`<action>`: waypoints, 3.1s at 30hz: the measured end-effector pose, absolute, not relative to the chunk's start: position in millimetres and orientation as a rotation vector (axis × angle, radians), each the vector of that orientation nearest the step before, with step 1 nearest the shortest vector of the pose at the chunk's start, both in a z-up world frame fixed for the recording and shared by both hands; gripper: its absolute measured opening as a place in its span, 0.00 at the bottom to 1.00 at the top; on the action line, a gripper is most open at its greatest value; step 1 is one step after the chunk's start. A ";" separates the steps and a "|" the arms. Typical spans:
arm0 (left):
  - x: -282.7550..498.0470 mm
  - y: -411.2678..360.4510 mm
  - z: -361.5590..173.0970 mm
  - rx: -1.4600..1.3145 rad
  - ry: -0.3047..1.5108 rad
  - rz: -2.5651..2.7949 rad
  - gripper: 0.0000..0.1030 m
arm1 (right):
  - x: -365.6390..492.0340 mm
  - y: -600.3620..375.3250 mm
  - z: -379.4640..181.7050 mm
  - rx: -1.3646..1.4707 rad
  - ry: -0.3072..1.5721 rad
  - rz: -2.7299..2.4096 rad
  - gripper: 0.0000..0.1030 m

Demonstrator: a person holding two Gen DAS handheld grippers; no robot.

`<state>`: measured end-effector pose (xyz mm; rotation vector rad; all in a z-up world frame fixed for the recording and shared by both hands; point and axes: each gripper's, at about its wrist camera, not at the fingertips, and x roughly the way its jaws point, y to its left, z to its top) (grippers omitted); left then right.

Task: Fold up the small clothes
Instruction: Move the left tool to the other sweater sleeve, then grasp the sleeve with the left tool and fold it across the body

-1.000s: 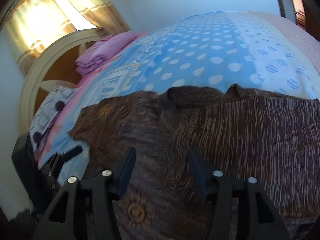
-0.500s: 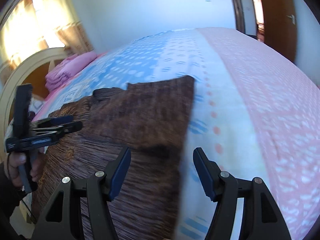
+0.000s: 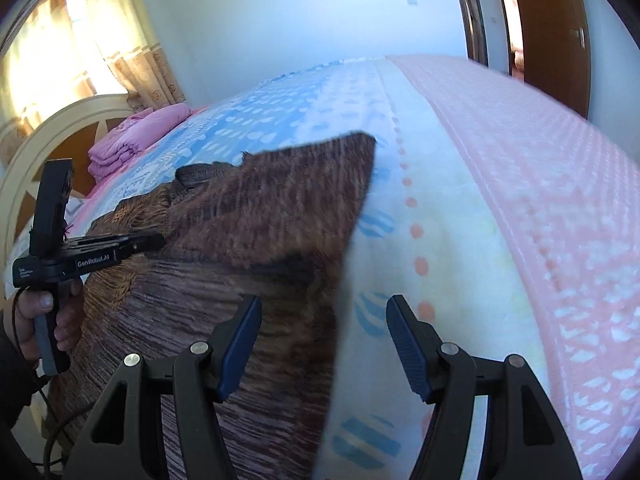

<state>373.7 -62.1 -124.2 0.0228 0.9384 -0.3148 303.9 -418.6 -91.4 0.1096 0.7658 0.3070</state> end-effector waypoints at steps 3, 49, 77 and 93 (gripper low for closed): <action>371.6 -35.7 -117.8 0.011 0.924 -0.259 0.14 | 320.9 -385.4 -72.1 0.026 0.773 0.385 0.64; 353.9 288.7 -142.6 -0.402 0.821 0.372 0.61 | 358.7 -182.3 -124.2 -0.282 0.841 0.483 0.79; 365.2 240.7 -51.0 -0.577 0.638 0.073 0.08 | 349.3 -253.4 -78.4 -0.083 0.765 0.431 0.80; 379.8 60.4 -13.3 -0.467 0.585 -0.230 0.08 | 314.7 -350.2 -80.7 -0.010 0.765 0.324 0.80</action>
